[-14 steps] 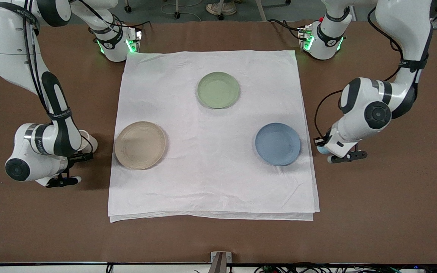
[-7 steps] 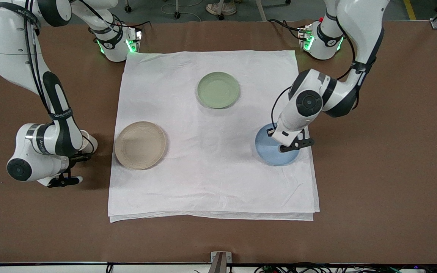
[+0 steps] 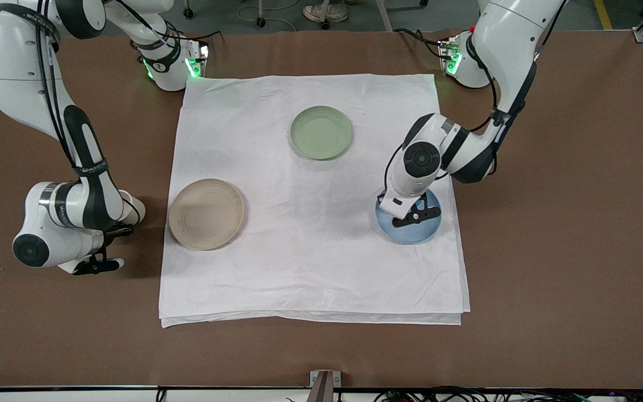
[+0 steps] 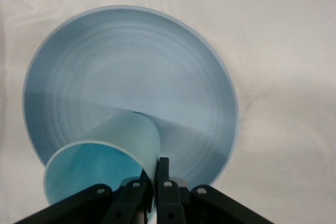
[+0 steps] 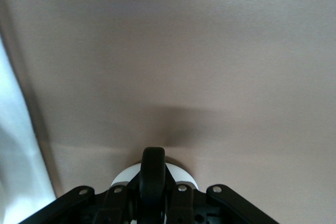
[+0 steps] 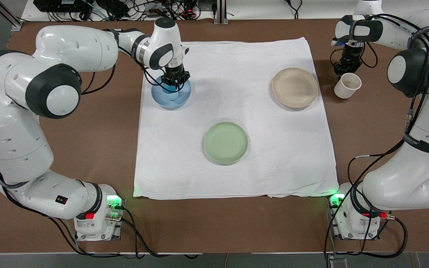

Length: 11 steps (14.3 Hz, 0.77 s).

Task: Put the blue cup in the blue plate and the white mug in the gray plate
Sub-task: 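Lower the blue cup onto the blue plate and open the left gripper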

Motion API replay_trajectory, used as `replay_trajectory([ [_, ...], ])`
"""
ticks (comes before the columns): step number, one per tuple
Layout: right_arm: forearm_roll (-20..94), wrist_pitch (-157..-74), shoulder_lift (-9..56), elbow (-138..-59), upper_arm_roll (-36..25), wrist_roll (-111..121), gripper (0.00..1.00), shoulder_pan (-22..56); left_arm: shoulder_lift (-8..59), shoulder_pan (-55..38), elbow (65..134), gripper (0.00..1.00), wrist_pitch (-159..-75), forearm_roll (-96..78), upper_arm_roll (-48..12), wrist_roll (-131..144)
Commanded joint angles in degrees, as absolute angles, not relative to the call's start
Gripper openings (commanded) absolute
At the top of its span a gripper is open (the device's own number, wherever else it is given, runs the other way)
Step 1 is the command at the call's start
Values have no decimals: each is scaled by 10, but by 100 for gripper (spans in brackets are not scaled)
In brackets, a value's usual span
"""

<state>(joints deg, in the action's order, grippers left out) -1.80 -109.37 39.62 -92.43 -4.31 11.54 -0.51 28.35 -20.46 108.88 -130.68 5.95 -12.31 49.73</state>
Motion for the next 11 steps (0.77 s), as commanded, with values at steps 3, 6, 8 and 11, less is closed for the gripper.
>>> replay_trajectory([
  [3,10,-993,332,-893,-28,114,4,1,268,-195,1064,92,-1296,75,-122,500],
  [6,16,-903,327,-827,-28,38,3,54,216,-172,1021,99,-1218,73,-122,476],
  [8,20,-895,328,-816,-28,-11,3,95,180,-155,981,99,-1138,66,-123,431],
  [11,51,-919,335,-817,-30,-45,3,136,100,-97,976,100,-1070,27,-122,318],
])
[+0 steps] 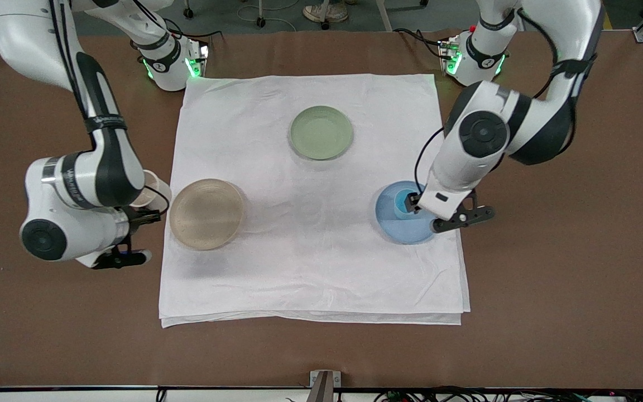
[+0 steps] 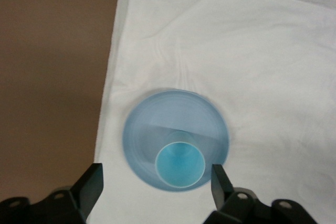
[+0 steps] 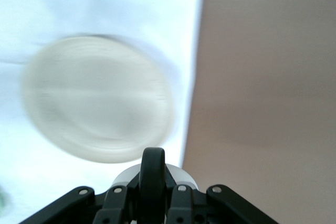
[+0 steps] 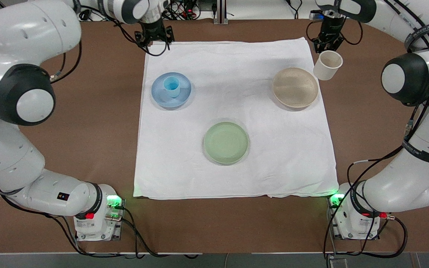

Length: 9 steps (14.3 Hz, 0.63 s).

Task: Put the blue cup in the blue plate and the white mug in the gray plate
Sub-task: 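Lower the blue cup onto the blue plate and open the left gripper, then raise the left gripper away while the right gripper carries the mug to the beige plate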

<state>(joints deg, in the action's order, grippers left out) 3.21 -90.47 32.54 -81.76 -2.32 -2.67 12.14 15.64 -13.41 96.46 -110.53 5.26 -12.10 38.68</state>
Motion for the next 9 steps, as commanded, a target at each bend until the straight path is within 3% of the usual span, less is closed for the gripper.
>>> replay_trajectory([
  [1,52,-939,338,-820,-30,-60,3,141,78,-72,975,100,-1048,20,-122,284],
  [4,48,-964,370,-822,-30,-98,4,166,26,-11,975,100,-990,13,-122,168],
  [9,53,-1048,386,-860,-30,-132,4,168,-18,52,973,100,-962,-10,-102,41],
])
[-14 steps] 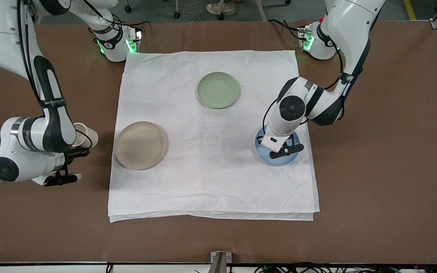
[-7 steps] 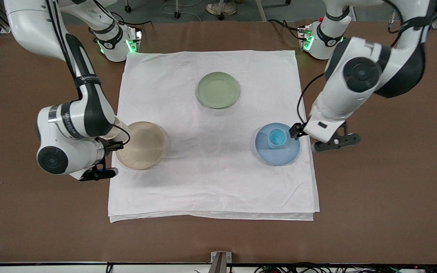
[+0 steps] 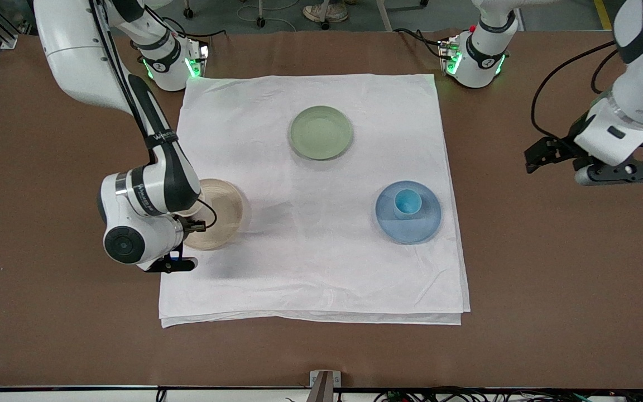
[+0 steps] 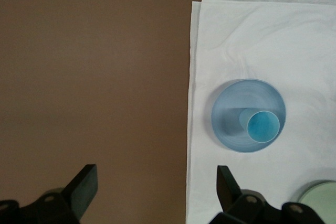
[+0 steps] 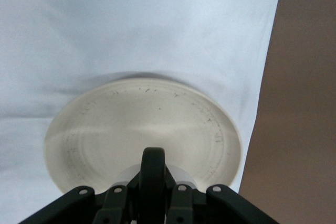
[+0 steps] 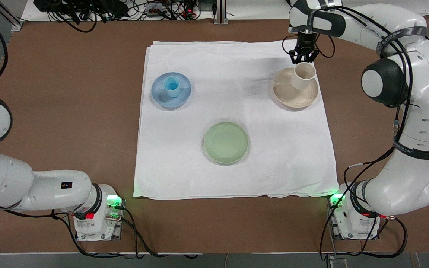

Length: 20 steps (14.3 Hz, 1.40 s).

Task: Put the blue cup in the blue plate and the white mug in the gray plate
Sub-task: 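Raise the left gripper away while the right gripper carries the mug to the beige plate, then lower the white mug onto the beige plate and open the right gripper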

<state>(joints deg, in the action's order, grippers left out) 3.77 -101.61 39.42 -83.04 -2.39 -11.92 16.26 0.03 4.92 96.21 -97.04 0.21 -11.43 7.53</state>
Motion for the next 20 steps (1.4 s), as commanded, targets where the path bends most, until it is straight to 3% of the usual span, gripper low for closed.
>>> replay_trajectory([
  [1,54,-1061,386,-867,-30,-132,4,168,-27,36,974,100,-955,-11,-67,24],
  [3,54,-1064,388,-871,-29,-132,5,168,-36,4,973,100,-947,-11,-20,9],
  [9,57,-1089,395,-900,-30,-132,7,180,-46,4,952,100,-943,-11,-22,18],
  [10,57,-1087,395,-898,-30,-132,14,181,-46,4,949,100,-943,-11,-22,18],
  [11,57,-1084,394,-895,-30,-136,53,180,-45,4,944,100,-943,-11,-22,18],
  [12,57,-1082,389,-892,-30,-155,100,175,-45,4,942,100,-943,-11,-22,17],
  [20,48,-988,320,-798,-43,-179,100,171,-11,1,889,100,-943,-38,-21,18],
])
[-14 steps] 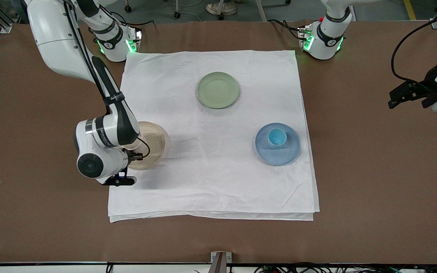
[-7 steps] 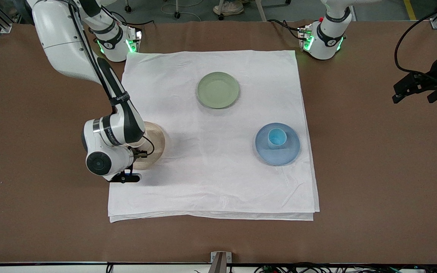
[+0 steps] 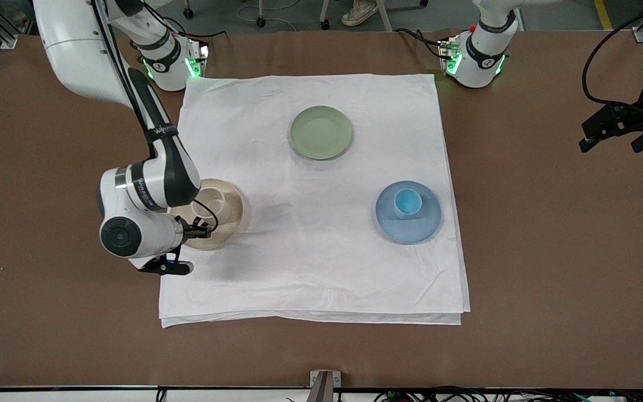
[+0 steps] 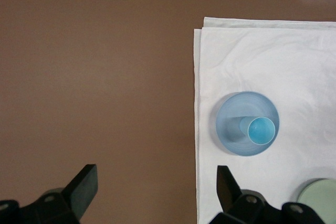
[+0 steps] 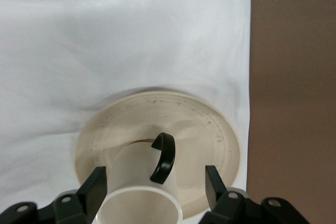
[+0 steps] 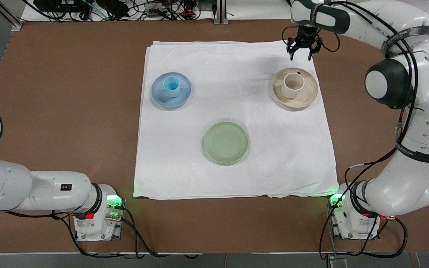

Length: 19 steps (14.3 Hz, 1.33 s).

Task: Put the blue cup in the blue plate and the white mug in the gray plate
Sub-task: 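Lower the white mug onto the beige plate and open the right gripper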

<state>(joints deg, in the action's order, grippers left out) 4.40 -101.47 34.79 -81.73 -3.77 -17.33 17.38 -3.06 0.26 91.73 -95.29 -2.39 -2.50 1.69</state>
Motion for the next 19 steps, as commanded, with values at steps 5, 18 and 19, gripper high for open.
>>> replay_trajectory([
  [5,47,-984,263,-733,-82,-178,100,171,-6,4,891,100,-943,-38,-20,11],
  [18,48,-945,132,-735,-82,21,100,3,-5,2,889,100,-943,-32,-21,12],
  [19,31,-954,123,-737,-43,21,100,-23,-5,1,889,100,-943,-32,-21,12],
])
